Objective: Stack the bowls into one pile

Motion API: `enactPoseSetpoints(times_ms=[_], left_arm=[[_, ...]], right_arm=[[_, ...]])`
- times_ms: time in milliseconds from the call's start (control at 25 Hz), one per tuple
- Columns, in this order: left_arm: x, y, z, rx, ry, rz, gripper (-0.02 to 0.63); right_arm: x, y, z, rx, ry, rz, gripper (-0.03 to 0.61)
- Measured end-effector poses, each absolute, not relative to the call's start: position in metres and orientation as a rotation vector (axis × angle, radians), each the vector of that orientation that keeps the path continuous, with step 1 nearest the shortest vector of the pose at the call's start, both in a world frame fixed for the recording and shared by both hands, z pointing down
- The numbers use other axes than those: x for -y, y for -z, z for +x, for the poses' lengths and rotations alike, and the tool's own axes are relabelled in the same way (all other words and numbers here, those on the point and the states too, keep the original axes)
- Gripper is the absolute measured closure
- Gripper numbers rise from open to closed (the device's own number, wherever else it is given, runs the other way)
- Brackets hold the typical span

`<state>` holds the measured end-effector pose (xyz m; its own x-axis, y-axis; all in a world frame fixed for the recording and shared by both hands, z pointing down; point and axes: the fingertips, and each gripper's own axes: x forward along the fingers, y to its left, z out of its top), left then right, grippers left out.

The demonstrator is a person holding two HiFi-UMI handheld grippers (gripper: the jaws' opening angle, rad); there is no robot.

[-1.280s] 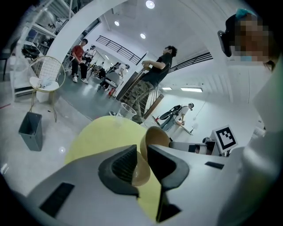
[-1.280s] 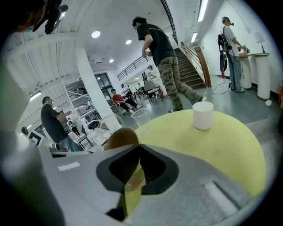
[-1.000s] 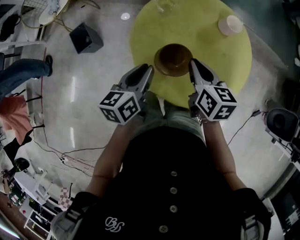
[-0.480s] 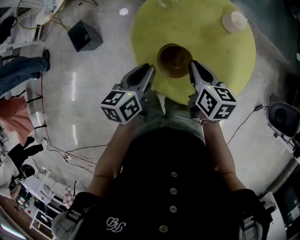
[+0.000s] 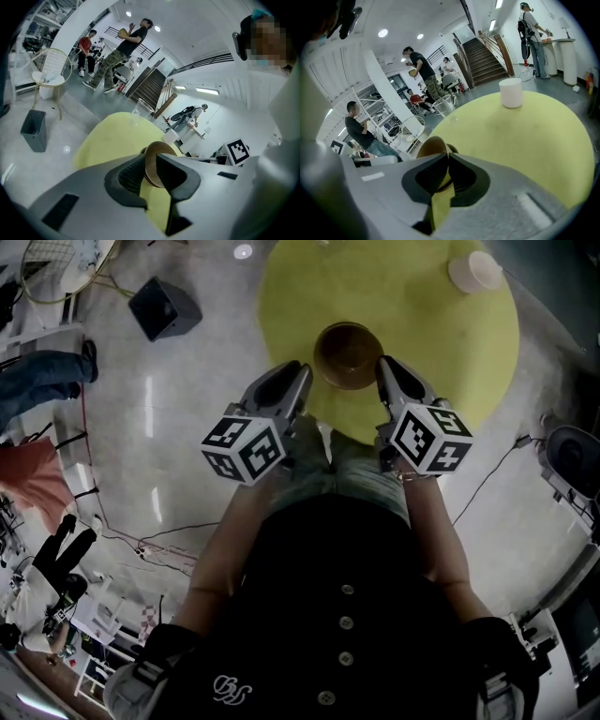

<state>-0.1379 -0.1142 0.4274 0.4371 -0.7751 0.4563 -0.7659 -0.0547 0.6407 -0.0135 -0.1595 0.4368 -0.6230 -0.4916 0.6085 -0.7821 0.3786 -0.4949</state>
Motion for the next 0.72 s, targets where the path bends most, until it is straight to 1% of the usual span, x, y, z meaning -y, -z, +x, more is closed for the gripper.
enactPoseSetpoints(times_ms=[320,360,440,480,720], left_arm=[[0.123,-0.436,-0.136,1.284,-0.007,1.809,0.534],[0.124,-0.438,-0.136,1.282,-0.01,1.811,0.534],[0.126,-0.439,-0.137,1.278,-0.015,1.816,0.534],[0.127,-0.439,-0.136,1.276,-0.015,1.82,0.534],[0.131,-0.433,-0.135,1.267,-0.012,1.847,0.534]], right_arm=[[0.164,-0.449,-0.012,2.242,-1.062,1.133,0.561],[0.164,-0.451,-0.013,2.242,-1.053,1.127,0.556],[0.164,-0.453,-0.014,2.243,-1.047,1.119,0.514],[0.164,-0.452,-0.013,2.244,-1.047,1.12,0.506],[0.164,-0.442,-0.01,2.267,-1.03,1.129,0.506]])
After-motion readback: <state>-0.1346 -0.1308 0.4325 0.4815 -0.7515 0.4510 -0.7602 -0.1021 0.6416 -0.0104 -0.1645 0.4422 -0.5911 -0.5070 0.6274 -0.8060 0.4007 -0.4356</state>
